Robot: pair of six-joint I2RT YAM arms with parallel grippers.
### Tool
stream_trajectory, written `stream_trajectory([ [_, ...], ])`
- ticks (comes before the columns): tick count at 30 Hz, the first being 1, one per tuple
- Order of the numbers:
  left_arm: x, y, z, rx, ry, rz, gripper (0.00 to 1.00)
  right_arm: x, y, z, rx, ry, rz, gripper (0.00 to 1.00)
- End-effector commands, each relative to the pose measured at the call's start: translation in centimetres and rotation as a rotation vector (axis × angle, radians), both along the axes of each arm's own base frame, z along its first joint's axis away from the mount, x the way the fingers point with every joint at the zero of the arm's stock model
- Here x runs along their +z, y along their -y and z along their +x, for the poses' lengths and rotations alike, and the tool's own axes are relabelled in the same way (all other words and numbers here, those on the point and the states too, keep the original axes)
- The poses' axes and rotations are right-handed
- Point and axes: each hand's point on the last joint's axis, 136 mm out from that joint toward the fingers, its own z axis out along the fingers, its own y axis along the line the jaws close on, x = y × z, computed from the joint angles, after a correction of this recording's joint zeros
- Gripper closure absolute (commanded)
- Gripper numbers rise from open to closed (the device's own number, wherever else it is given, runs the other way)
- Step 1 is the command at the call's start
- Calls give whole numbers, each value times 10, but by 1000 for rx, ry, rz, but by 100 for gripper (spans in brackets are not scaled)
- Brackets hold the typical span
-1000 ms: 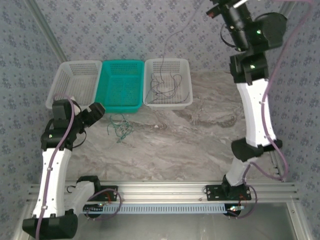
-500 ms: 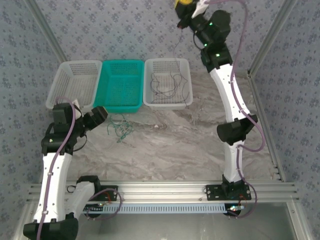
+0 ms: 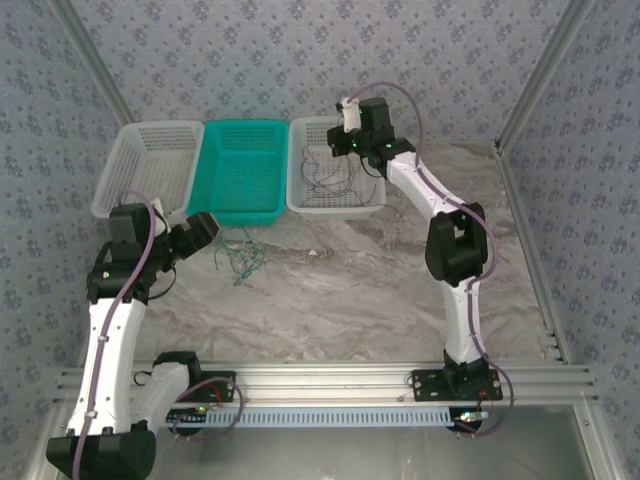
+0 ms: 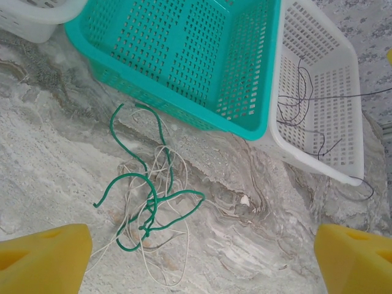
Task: Untangle the cables
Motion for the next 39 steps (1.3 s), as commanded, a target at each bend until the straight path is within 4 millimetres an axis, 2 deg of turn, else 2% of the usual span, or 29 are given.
stream_trajectory([
  [1,8,5,3,-36,33,2,6,6,1,-6,-7,-20,-30,66],
  [3,11,5,3,-36,39,6,6,24,1,-12,4,-3,-59,39],
  [5,14,5,3,-41,44,7,6,53,8,-18,-25,42,-96,21],
  [7,16,5,3,-45,43,10,6,83,20,-27,-59,87,-111,16],
  [10,19,7,4,-48,48,0,6,117,51,-43,-156,98,-75,7],
  [13,22,12,4,-61,59,-15,6,127,87,-67,-232,27,35,4],
  [17,30,27,2,-109,93,-33,5,102,137,-100,-353,-42,142,5],
  [19,36,37,0,-147,118,-52,5,75,153,-119,-384,-82,146,5],
  [21,44,50,-3,-195,149,-73,4,49,161,-137,-382,-129,136,5],
  [22,47,57,-4,-218,159,-82,4,27,162,-148,-374,-175,120,6],
  [23,49,62,-6,-237,166,-87,4,15,163,-154,-365,-197,114,6],
  [24,51,70,-9,-264,170,-92,3,-11,163,-163,-348,-246,96,6],
  [26,52,83,-12,-307,174,-94,3,-39,161,-173,-313,-290,77,6],
  [29,46,99,-16,-352,162,-83,2,-70,151,-176,-233,-320,60,10],
  [34,40,111,-12,-376,149,-78,2,-112,141,-163,-176,-357,38,23],
  [39,39,111,-8,-373,149,-68,2,-132,138,-149,-160,-368,60,44],
])
